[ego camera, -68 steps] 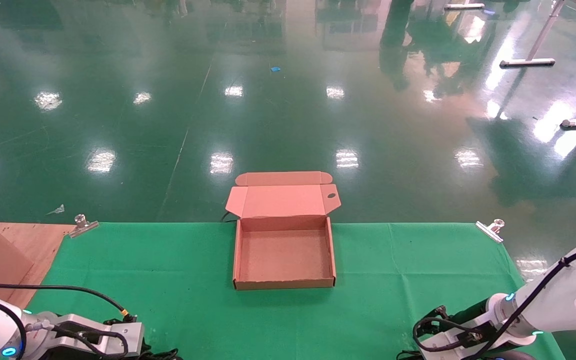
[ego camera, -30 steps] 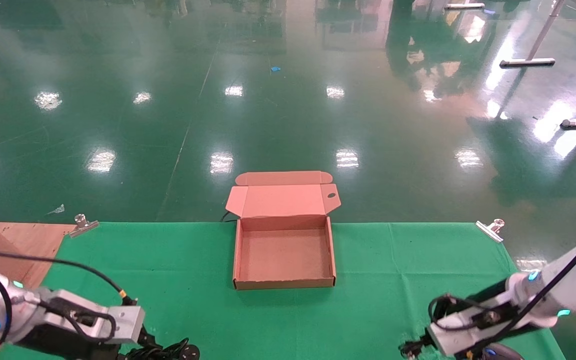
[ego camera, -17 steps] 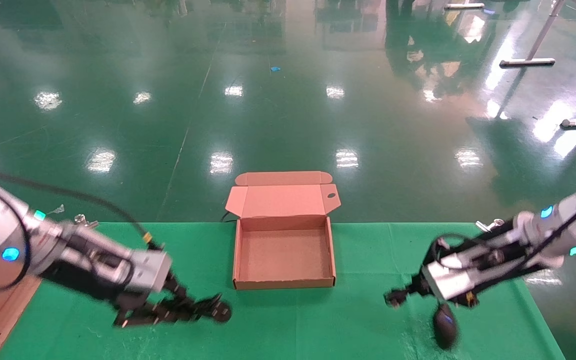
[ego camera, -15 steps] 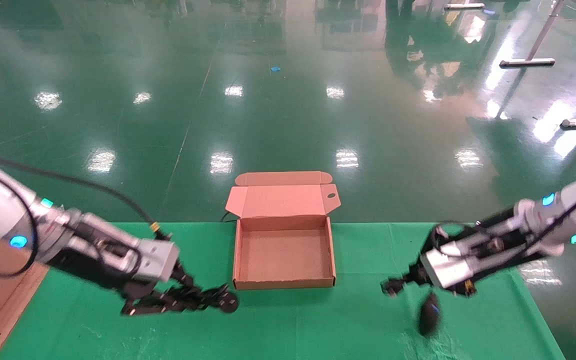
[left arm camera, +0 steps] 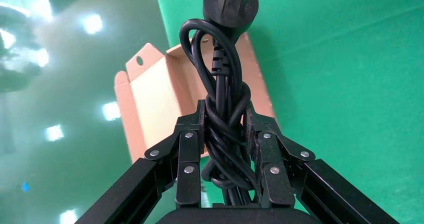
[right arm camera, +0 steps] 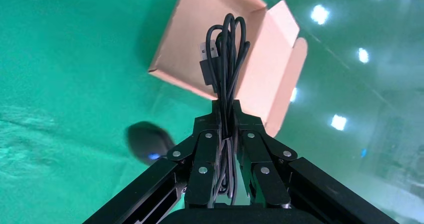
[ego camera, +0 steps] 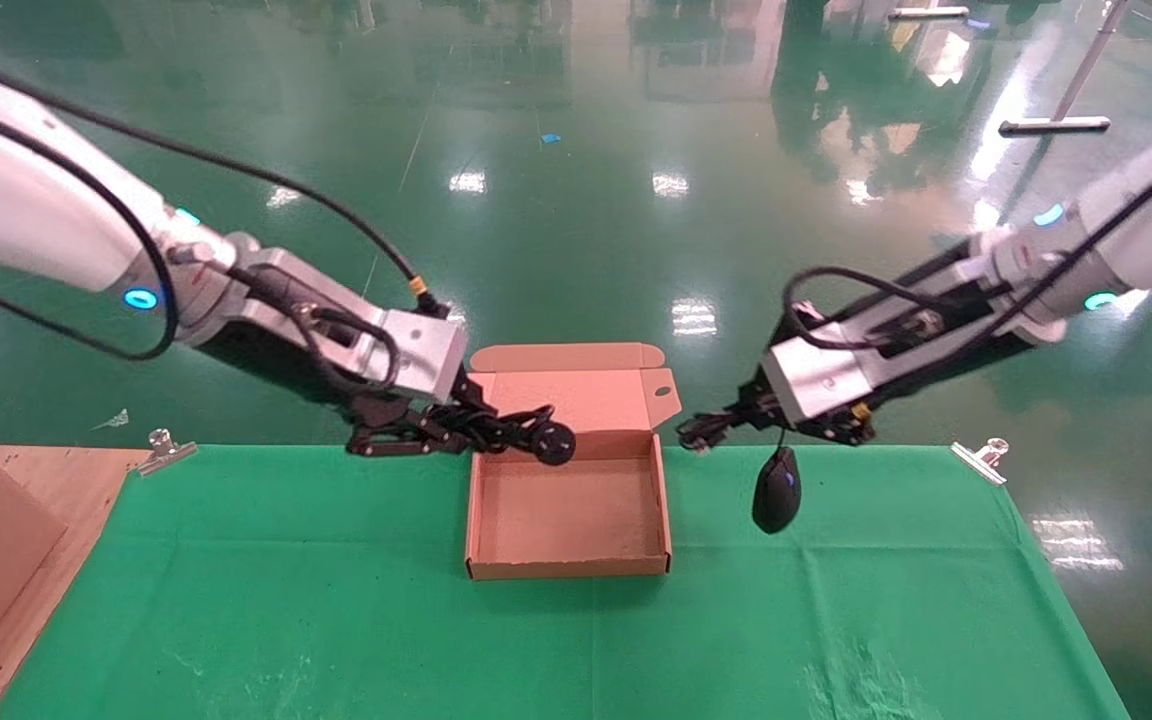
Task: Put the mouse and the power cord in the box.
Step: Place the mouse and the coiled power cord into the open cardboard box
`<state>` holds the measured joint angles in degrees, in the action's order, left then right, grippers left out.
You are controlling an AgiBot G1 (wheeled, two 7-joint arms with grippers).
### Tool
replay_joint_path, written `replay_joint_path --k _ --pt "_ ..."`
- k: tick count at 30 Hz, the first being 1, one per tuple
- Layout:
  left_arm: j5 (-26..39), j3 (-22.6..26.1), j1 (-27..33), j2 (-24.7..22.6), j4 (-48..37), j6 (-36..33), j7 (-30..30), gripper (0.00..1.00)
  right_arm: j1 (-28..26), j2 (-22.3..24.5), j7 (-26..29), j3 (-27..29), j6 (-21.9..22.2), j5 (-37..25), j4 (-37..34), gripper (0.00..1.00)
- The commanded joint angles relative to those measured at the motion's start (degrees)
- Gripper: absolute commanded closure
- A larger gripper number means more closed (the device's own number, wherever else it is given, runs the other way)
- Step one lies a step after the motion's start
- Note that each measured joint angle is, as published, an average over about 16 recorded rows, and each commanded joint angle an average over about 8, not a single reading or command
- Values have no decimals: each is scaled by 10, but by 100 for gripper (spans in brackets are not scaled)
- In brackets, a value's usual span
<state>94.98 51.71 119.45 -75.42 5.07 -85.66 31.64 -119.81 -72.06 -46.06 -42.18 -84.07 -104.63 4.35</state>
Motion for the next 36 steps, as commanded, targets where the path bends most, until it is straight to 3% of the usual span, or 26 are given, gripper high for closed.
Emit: replay_joint_path --k 1,20,30,36 --pt "0 0 9 -9 1 10 0 100 -10 -8 7 1 -1 1 1 100" --pt "-2 6 0 -16 22 26 -5 100 -22 -10 9 5 -17 8 -7 100" --pt "26 32 -64 -23 58 125 29 100 -20 8 0 13 -29 20 -17 100" --pt "38 51 -127 -27 110 253 32 100 -14 22 -9 18 -36 27 -22 100"
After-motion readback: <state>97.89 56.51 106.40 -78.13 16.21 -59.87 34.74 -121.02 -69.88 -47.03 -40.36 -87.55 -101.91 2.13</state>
